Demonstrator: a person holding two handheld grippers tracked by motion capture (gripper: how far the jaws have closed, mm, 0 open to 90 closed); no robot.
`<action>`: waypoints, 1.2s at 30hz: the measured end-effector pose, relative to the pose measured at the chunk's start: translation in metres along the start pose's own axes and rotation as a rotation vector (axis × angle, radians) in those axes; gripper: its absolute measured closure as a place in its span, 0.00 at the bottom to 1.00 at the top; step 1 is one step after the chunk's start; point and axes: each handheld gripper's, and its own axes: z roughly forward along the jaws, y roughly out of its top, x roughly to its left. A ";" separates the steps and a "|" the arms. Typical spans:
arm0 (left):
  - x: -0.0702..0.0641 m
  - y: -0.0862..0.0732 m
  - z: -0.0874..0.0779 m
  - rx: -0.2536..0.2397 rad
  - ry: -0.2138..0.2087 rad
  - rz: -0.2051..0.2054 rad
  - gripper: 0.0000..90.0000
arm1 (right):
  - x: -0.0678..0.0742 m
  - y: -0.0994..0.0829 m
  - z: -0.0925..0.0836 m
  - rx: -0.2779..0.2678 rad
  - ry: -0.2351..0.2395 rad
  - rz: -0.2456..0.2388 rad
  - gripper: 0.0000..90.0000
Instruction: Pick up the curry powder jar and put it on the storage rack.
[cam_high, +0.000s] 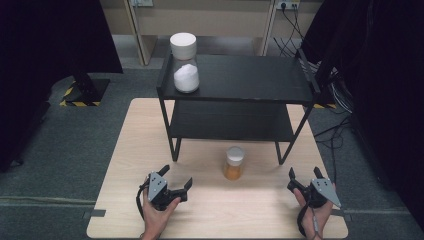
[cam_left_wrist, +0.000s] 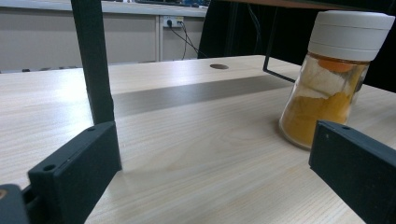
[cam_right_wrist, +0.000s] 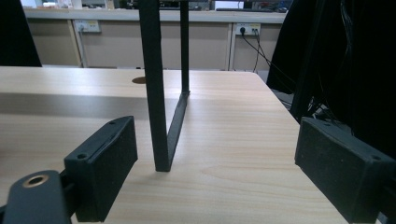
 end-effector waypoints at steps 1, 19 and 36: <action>0.000 0.000 0.000 0.000 0.002 -0.001 0.01 | 0.000 -0.001 0.000 -0.004 -0.006 0.010 0.15; 0.000 0.001 0.002 0.007 0.002 0.013 0.01 | 0.034 0.024 -0.017 -0.143 0.243 0.073 0.15; 0.000 0.002 0.002 0.009 -0.001 0.019 0.01 | 0.089 0.031 0.010 -0.119 0.389 0.004 0.15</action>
